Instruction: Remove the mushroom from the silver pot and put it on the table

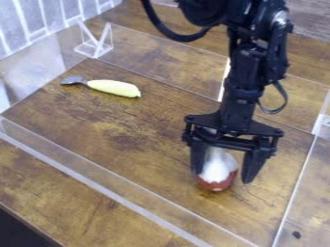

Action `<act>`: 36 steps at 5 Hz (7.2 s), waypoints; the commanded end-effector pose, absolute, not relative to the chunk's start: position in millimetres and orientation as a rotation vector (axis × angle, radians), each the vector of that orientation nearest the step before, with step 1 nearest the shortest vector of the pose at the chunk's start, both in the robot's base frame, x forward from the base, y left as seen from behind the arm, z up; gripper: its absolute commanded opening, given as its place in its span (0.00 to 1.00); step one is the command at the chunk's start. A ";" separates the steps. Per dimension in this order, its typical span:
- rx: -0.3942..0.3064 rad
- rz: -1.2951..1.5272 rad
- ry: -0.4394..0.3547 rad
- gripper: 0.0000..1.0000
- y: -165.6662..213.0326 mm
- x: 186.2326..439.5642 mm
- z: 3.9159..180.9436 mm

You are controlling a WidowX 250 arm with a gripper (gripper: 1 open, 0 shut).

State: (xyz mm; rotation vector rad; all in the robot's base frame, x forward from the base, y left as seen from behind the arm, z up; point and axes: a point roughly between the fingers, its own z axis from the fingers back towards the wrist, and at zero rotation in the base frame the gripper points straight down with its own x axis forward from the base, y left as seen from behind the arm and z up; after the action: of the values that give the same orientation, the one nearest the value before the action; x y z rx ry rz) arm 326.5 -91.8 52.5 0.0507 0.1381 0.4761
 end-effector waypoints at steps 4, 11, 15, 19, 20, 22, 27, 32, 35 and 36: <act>-0.025 0.525 0.051 1.00 -72.9 360.6 105.2; -0.040 0.536 0.064 1.00 -99.3 333.8 92.3; -0.012 0.421 0.040 0.00 -76.3 335.8 112.5; -0.019 0.283 -0.024 0.00 -25.8 343.5 137.9; -0.021 0.255 -0.020 0.00 -20.3 340.9 130.4; -0.018 0.238 -0.015 0.00 -15.1 354.6 116.2; -0.003 0.170 0.009 0.00 6.4 342.5 93.0; -0.015 0.008 0.034 1.00 19.5 336.2 70.1; -0.079 0.049 0.056 1.00 15.3 337.6 76.4; -0.089 0.090 0.074 1.00 1.9 338.4 75.3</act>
State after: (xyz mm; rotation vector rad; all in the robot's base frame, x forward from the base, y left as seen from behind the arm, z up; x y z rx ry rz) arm 331.3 6.7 60.6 -0.0911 0.1230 0.1022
